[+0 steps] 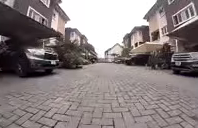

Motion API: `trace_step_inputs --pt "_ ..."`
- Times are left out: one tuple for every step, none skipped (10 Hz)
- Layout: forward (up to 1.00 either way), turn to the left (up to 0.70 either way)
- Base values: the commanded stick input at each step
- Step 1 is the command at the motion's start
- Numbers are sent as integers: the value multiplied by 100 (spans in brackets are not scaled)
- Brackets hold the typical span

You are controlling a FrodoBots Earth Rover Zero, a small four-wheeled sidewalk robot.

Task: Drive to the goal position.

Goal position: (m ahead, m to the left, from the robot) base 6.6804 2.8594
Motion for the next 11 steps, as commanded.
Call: trace_step_inputs --pt "70 0" --pt "70 0" --pt "70 0" --pt "70 0" --pt "70 0" --pt "70 0" --pt "70 0" --pt "70 0" --pt "70 0" --pt "70 0" --pt "70 0"
